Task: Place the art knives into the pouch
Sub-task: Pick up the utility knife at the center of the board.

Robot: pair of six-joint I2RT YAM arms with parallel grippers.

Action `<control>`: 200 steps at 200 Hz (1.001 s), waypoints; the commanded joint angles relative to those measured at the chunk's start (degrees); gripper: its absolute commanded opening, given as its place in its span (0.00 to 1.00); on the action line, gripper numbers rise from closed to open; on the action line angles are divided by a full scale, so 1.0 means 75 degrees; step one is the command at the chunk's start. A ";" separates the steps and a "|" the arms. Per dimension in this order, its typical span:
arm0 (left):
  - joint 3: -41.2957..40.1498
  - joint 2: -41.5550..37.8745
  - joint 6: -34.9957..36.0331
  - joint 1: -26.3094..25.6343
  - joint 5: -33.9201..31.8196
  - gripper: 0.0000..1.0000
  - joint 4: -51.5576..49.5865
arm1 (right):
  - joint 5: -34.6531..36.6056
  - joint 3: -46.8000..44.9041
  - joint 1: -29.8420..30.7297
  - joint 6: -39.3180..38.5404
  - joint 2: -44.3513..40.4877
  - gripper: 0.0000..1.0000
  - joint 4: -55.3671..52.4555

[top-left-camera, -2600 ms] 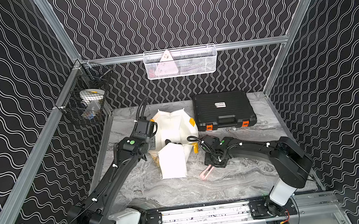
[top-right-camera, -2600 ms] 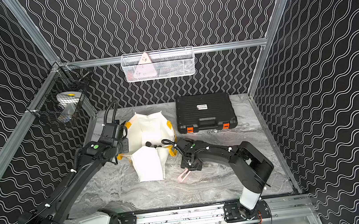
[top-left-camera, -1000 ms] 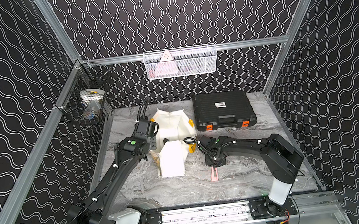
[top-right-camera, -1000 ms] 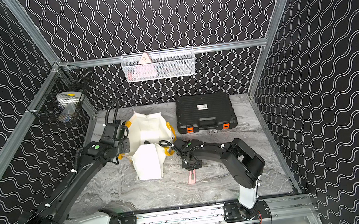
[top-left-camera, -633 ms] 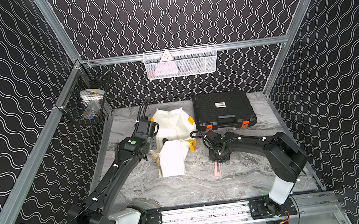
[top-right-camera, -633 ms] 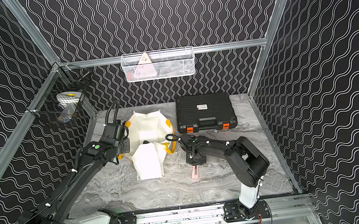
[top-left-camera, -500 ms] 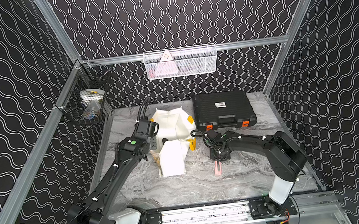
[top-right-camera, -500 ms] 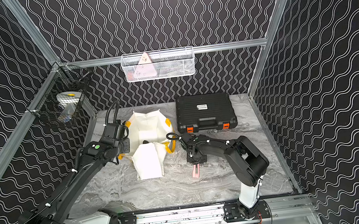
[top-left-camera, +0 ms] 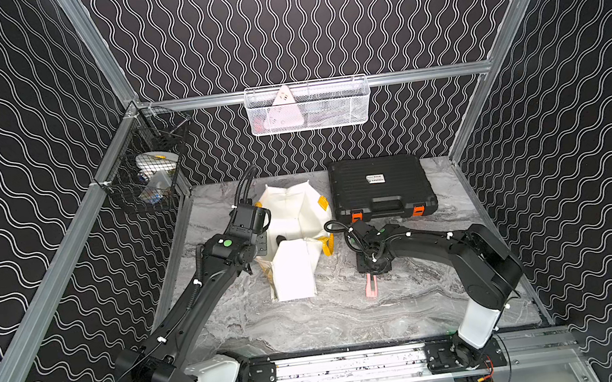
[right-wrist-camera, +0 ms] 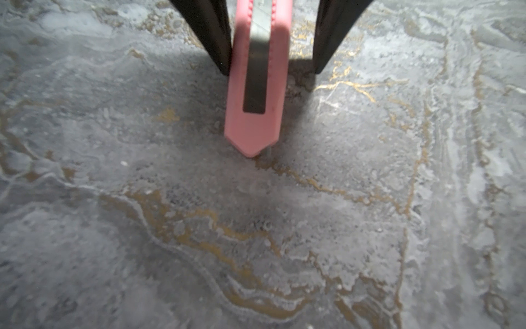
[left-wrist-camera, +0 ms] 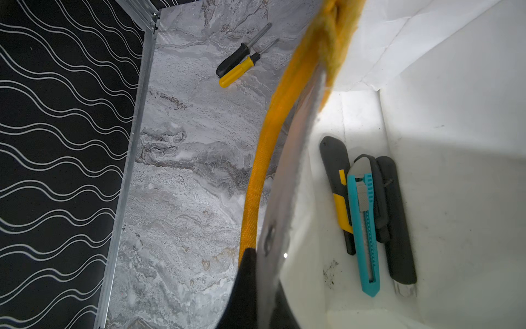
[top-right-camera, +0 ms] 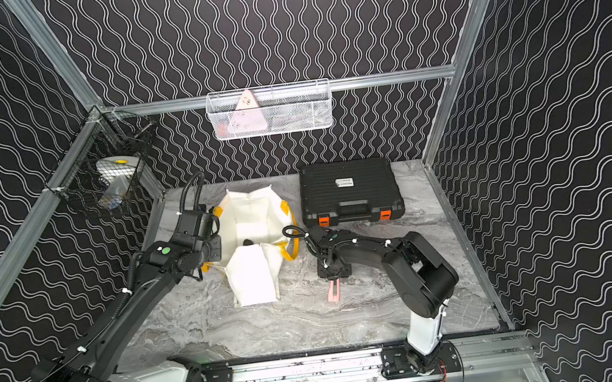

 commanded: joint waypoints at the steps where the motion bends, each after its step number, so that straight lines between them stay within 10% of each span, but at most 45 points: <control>1: 0.0005 -0.0058 0.0050 -0.0020 -0.0111 0.00 0.0170 | -0.0335 -0.0174 0.0001 0.0041 0.0247 0.46 -0.0056; 65: 0.0004 -0.0055 0.0056 -0.0020 -0.0118 0.00 0.0161 | -0.0246 -0.0182 0.0007 0.0000 0.0191 0.27 -0.0165; 200: 0.0004 -0.0048 0.0056 -0.0053 -0.0081 0.00 0.0167 | 0.0858 0.1211 -0.0085 -0.0099 -0.1769 0.26 -0.1811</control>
